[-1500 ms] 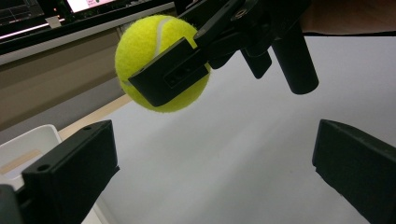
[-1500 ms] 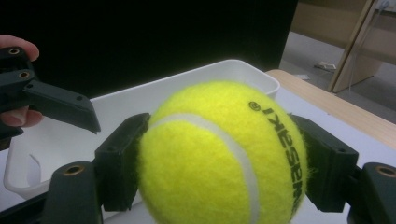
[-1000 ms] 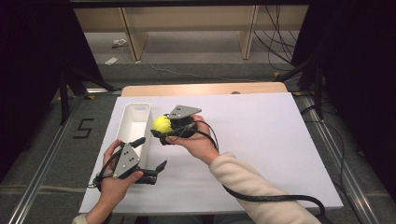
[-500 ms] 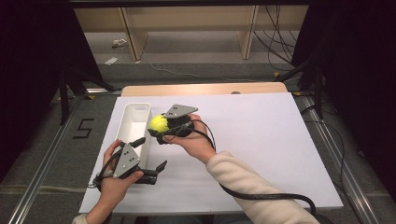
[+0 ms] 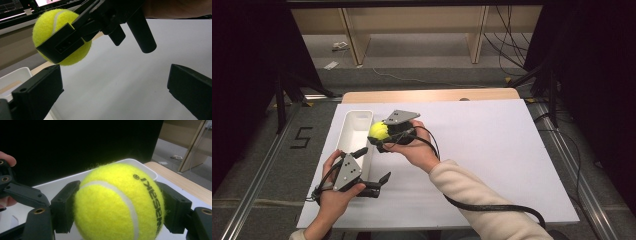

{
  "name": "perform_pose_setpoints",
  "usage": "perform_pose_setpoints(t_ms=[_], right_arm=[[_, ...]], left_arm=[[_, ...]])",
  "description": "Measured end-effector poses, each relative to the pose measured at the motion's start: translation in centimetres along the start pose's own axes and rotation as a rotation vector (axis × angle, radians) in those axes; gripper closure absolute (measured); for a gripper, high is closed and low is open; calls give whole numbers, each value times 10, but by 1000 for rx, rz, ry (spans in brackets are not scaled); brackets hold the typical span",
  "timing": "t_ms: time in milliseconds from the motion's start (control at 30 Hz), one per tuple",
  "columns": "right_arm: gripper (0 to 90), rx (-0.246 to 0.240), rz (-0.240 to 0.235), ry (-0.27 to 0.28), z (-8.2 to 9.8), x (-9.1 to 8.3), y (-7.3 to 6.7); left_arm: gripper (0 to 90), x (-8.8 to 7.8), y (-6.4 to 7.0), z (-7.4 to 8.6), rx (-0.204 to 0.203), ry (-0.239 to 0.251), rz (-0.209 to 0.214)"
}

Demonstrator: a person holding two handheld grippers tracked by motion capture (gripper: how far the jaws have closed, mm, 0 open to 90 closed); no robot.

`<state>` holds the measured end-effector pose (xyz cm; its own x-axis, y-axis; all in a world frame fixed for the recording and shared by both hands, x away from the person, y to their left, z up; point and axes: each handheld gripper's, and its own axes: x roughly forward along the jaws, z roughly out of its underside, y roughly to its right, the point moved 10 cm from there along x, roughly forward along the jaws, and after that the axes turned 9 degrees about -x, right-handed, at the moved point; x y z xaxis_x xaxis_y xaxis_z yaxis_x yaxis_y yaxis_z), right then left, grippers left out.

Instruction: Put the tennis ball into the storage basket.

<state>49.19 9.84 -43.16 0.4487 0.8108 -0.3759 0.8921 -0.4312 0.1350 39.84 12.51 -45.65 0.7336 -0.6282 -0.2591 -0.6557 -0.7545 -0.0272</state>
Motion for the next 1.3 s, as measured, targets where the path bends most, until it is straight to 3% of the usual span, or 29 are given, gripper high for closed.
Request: perform_pose_setpoints(t_ms=[1300], right_arm=[[268, -2, -7, 2, -16, 14, 4]], left_arm=[[0, 0, 0, 0, 0, 0, 0]])
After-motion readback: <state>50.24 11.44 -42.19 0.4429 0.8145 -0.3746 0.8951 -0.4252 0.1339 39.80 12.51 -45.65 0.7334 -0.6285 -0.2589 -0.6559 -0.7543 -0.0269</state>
